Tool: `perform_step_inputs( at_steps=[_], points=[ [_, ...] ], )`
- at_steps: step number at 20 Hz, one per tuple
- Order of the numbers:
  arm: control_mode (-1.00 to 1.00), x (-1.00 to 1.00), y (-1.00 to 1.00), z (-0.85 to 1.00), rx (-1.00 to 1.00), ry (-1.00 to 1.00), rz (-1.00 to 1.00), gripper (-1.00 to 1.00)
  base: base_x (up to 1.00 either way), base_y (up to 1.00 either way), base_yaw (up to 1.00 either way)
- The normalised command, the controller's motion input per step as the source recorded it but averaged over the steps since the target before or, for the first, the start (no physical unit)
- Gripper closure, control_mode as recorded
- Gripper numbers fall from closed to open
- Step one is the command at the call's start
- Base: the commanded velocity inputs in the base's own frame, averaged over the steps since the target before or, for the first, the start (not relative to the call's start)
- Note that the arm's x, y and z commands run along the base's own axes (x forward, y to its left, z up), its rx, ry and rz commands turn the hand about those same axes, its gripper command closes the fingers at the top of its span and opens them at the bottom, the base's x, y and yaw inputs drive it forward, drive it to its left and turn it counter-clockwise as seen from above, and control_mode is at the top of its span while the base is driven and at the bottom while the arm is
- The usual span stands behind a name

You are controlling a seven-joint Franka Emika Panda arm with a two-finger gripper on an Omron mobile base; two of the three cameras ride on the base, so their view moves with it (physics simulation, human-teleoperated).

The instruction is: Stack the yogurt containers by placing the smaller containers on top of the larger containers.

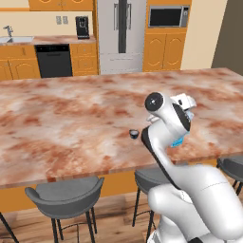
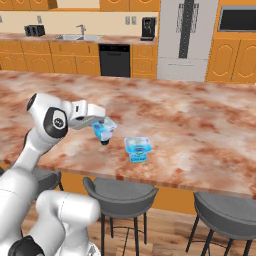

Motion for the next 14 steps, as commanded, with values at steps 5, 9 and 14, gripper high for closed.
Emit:
perform_step_inputs(
  at_steps=[5,9,14],
  points=[
    [-1.00,-0.05,0.00,-0.02,-0.01,0.01,-0.04,1.00,0.00,0.00,0.00],
    [-1.00,-0.04,-0.02,-0.11,-0.05,-0.06,-0.05,1.00,0.00,0.00,0.00],
    [-1.00,0.00,-0.13,-0.20,-0.06,-0.10,-0.05,1.00,0.00,0.00,0.00]
  ],
)
